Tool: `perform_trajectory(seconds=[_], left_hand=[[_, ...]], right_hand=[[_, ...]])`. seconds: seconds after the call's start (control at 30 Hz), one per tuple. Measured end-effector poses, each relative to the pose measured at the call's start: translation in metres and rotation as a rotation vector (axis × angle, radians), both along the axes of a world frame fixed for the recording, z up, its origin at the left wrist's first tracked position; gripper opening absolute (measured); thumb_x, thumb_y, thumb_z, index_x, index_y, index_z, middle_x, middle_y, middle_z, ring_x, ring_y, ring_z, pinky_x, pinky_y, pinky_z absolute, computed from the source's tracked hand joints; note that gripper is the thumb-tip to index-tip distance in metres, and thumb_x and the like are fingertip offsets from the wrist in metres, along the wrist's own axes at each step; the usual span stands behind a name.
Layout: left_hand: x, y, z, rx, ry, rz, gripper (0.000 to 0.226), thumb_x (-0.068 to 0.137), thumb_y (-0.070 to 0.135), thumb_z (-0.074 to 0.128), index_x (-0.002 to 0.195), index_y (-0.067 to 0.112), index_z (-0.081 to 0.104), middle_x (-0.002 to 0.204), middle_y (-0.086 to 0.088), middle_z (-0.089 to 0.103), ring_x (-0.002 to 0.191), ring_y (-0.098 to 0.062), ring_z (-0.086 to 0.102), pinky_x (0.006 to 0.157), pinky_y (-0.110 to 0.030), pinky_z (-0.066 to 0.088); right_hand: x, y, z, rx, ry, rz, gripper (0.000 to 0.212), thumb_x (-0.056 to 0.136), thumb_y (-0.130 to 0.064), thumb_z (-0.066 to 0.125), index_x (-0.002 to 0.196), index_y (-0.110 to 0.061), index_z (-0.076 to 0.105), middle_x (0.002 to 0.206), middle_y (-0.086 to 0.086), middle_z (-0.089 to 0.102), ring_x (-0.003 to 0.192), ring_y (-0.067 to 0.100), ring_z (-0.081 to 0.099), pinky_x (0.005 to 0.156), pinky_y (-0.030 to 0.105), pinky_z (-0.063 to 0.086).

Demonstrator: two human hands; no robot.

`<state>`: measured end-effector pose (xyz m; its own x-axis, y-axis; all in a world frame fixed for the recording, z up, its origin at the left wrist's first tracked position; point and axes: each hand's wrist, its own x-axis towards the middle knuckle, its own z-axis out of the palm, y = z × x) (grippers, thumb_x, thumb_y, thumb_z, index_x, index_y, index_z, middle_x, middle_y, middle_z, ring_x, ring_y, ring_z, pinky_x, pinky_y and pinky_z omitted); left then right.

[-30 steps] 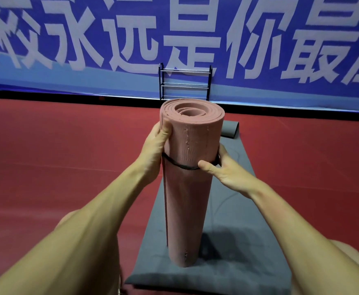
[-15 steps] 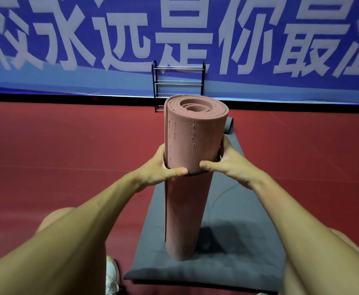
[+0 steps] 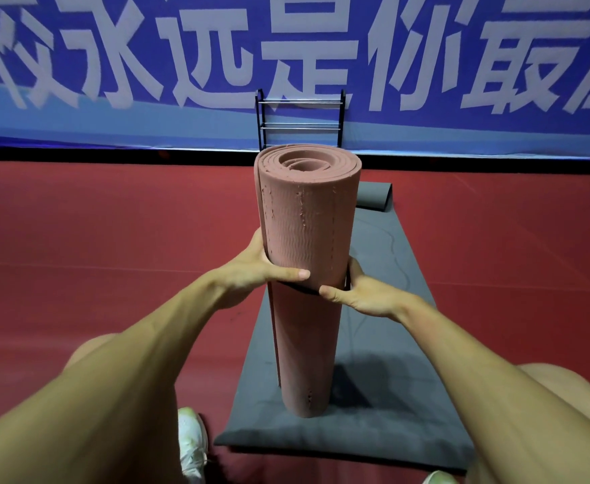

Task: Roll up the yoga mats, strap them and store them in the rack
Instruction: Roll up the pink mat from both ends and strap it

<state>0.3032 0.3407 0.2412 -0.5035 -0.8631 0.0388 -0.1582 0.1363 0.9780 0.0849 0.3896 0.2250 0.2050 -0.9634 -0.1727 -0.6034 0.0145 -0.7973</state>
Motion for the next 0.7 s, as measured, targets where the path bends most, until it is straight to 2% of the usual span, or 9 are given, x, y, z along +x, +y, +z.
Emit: perform_trajectory(seconds=[0.1, 0.17, 0.23, 0.27, 0.33, 0.47, 0.57, 0.63, 0.7], left_hand=[[-0.004, 0.004, -0.008, -0.036, -0.037, 0.048, 0.115, 0.052, 0.027, 0.092, 0.140, 0.029, 0.020, 0.136, 0.008, 0.043, 0.123, -0.007, 0.048, 0.094, -0.026, 0.049], [-0.007, 0.004, -0.014, -0.063, -0.090, 0.067, 0.109, 0.058, 0.022, 0.092, 0.139, 0.027, 0.019, 0.132, 0.010, 0.042, 0.121, -0.006, 0.047, 0.088, -0.018, 0.046], [-0.009, 0.002, -0.022, -0.049, -0.137, 0.076, 0.111, 0.061, 0.020, 0.090, 0.143, 0.023, 0.016, 0.135, 0.007, 0.040, 0.123, -0.009, 0.044, 0.089, -0.019, 0.043], [-0.009, 0.000, -0.026, -0.032, -0.162, 0.068, 0.113, 0.062, 0.021, 0.090, 0.145, 0.022, 0.013, 0.136, 0.005, 0.039, 0.124, -0.011, 0.043, 0.091, -0.021, 0.042], [-0.010, -0.002, -0.032, -0.007, -0.215, 0.048, 0.117, 0.061, 0.027, 0.090, 0.146, 0.024, 0.010, 0.138, 0.004, 0.038, 0.127, -0.013, 0.042, 0.096, -0.026, 0.041], [-0.011, -0.004, -0.039, 0.008, -0.354, 0.016, 0.120, 0.065, 0.022, 0.088, 0.147, 0.019, 0.000, 0.137, 0.007, 0.026, 0.128, -0.012, 0.033, 0.101, -0.027, 0.036], [-0.009, -0.006, -0.046, 0.038, -0.440, -0.019, 0.127, 0.065, 0.018, 0.088, 0.148, 0.017, -0.008, 0.138, 0.009, 0.020, 0.129, -0.014, 0.029, 0.108, -0.035, 0.035], [-0.007, -0.005, -0.046, 0.057, -0.466, -0.032, 0.128, 0.064, 0.017, 0.089, 0.149, 0.018, -0.006, 0.137, 0.011, 0.018, 0.131, -0.015, 0.027, 0.109, -0.038, 0.035], [-0.005, -0.006, -0.046, 0.044, -0.482, -0.033, 0.126, 0.059, 0.019, 0.092, 0.149, 0.021, 0.004, 0.140, 0.007, 0.022, 0.133, -0.018, 0.028, 0.108, -0.039, 0.038]], right_hand=[[0.002, -0.001, -0.004, -0.061, -0.001, 0.006, 0.108, 0.082, -0.035, 0.074, 0.150, -0.020, -0.008, 0.146, -0.002, 0.027, 0.134, 0.012, 0.033, 0.099, 0.016, 0.030], [0.003, -0.001, -0.003, -0.156, -0.040, -0.013, 0.112, 0.077, -0.026, 0.080, 0.150, -0.020, -0.005, 0.140, -0.009, 0.024, 0.132, 0.009, 0.032, 0.096, 0.008, 0.030], [0.004, -0.002, -0.001, -0.223, -0.107, -0.058, 0.114, 0.075, -0.022, 0.081, 0.151, -0.018, -0.003, 0.137, -0.012, 0.024, 0.127, 0.003, 0.031, 0.089, -0.001, 0.030], [0.003, -0.002, 0.000, -0.239, -0.134, -0.085, 0.113, 0.075, -0.024, 0.081, 0.151, -0.018, -0.002, 0.137, -0.012, 0.026, 0.125, 0.002, 0.032, 0.089, 0.000, 0.030], [0.002, -0.004, -0.001, -0.240, -0.162, -0.124, 0.106, 0.076, -0.028, 0.080, 0.151, -0.017, 0.005, 0.135, -0.011, 0.033, 0.122, 0.004, 0.037, 0.095, 0.011, 0.032], [-0.002, -0.005, -0.007, -0.176, -0.127, -0.136, 0.098, 0.077, -0.029, 0.079, 0.149, -0.016, 0.013, 0.132, -0.010, 0.039, 0.119, 0.005, 0.041, 0.097, 0.018, 0.034], [-0.005, -0.004, -0.019, -0.069, -0.026, -0.089, 0.099, 0.077, -0.036, 0.078, 0.149, -0.015, 0.012, 0.142, -0.002, 0.041, 0.128, 0.014, 0.043, 0.102, 0.021, 0.036], [-0.005, -0.003, -0.027, 0.000, 0.052, -0.058, 0.100, 0.079, -0.039, 0.075, 0.150, -0.013, 0.010, 0.148, 0.002, 0.037, 0.134, 0.018, 0.040, 0.100, 0.018, 0.033], [-0.005, -0.002, -0.030, 0.053, 0.094, -0.046, 0.095, 0.082, -0.039, 0.073, 0.149, -0.010, 0.012, 0.149, 0.004, 0.037, 0.134, 0.019, 0.039, 0.095, 0.015, 0.031]])
